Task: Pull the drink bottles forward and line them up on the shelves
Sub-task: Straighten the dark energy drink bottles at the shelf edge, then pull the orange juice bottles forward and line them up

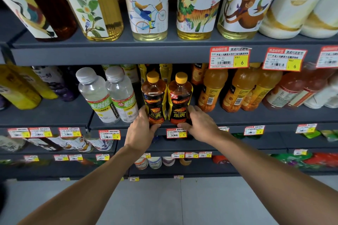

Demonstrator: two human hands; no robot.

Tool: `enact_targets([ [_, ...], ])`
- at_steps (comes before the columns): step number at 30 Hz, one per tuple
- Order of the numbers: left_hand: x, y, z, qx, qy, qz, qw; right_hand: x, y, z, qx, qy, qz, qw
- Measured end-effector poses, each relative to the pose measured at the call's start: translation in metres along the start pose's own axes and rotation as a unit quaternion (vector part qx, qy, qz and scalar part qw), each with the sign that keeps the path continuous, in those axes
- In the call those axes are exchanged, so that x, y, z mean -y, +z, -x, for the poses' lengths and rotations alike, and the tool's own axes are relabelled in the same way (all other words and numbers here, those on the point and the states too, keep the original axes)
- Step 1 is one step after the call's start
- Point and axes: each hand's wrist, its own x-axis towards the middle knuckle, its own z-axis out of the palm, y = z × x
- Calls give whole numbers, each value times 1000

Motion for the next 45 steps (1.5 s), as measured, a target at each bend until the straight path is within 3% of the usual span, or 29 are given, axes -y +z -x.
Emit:
enact_targets([
  [10,-8,-1,5,-3,-21,-13,1000,3,4,-1,2,5,29,1000],
  [16,-24,4,25,-90,-124,122,981,6,3,8,3,29,12,1000],
  [20,-41,11,41,-39,-110,111,987,4,-8,25,-13,67,-4,998],
  [23,-64,23,44,25,-49,112,992,-10,-17,38,-44,83,-10,996],
  [27,-99,49,40,56,28,116,991,-40,-31,43,-147,143,-65,976],
  [33,-151,98,24,17,7,142,990,-77,-38,46,-270,190,-143,933],
  [39,-177,131,2,-73,-90,165,979,-88,-33,40,-344,211,-176,898],
  [45,-177,132,-16,-97,-75,144,982,-82,-41,28,-339,226,-162,899],
])
